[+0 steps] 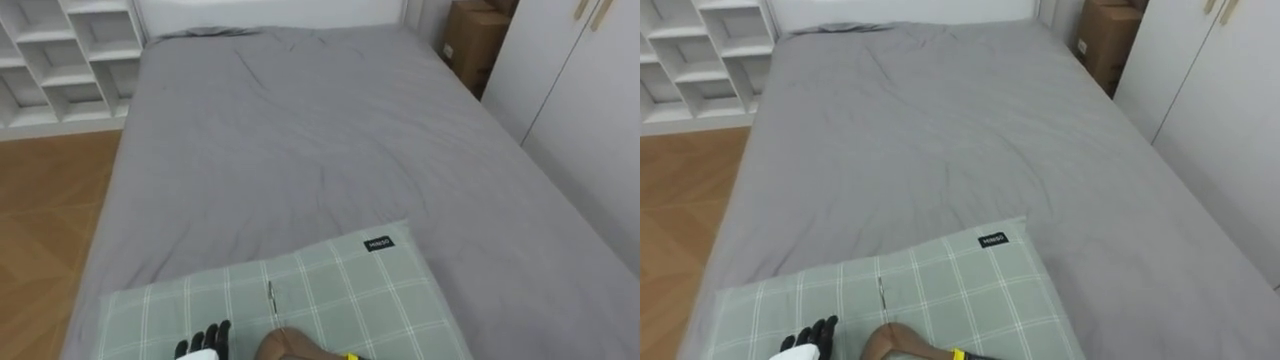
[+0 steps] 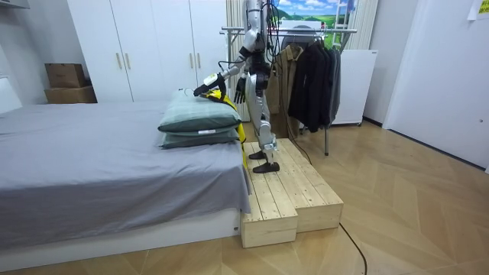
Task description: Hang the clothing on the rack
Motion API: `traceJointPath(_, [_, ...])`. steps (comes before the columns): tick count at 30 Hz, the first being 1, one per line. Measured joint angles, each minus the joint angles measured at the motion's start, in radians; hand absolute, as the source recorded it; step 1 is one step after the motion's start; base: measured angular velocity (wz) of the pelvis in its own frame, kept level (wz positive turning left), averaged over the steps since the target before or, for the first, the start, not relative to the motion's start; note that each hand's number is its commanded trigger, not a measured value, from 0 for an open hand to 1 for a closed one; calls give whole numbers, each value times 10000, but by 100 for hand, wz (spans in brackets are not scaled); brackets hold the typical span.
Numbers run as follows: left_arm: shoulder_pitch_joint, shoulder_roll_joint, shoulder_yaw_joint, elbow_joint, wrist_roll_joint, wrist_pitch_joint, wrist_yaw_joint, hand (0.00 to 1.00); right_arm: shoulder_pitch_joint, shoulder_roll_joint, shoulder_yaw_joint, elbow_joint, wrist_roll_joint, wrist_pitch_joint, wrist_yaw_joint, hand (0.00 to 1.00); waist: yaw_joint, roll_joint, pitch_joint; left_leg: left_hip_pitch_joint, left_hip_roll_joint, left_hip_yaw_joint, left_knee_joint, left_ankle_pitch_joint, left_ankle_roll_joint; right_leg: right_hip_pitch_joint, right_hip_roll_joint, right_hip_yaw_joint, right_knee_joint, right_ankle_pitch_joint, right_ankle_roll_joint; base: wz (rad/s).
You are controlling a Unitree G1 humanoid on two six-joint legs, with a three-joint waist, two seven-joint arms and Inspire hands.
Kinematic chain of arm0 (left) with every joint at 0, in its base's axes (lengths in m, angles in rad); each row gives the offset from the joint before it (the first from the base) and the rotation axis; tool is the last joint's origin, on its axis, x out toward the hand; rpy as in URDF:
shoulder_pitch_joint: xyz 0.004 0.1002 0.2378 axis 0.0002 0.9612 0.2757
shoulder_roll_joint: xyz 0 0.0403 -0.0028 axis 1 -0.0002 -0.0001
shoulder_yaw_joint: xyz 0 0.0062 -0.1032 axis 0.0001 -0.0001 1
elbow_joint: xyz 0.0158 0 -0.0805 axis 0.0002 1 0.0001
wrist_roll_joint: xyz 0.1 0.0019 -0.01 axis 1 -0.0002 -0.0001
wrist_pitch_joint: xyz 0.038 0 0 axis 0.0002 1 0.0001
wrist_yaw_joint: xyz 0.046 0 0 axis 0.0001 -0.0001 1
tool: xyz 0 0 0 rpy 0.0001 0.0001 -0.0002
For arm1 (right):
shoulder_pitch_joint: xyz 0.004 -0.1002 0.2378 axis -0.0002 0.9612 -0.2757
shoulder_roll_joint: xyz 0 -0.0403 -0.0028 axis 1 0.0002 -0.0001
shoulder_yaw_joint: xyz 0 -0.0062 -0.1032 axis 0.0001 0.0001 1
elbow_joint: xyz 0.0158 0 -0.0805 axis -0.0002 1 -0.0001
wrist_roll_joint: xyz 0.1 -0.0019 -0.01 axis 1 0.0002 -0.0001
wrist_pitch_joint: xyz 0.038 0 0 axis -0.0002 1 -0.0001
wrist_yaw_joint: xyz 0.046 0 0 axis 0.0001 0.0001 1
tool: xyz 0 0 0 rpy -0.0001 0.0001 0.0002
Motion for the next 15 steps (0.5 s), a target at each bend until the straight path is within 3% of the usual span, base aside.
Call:
traceJointPath(8, [-119, 9, -44, 292, -1, -177, -27, 0, -276, 210, 342, 134, 435, -8, -76, 0, 48, -94, 64, -147, 49, -22, -11, 0, -1, -144, -2, -57, -5, 0, 0, 0])
traceJointPath(12, [-637, -110, -37, 1087, -221, -277, -20, 0, -568, 312, 470, 310, 430, -12, -85, 0, 83, -177, 126, -260, 50, -51, 2, 1, 0, -237, -4, -162, 5, 0, 0, 2])
traceJointPath(15, [-853, -209, -39, 1332, -366, -284, 25, 0, -709, 344, 477, 533, 443, -15, -94, 0, 175, -188, 125, -501, 42, -55, 49, 10, 14, -474, -10, -164, 57, 1, 1, 0])
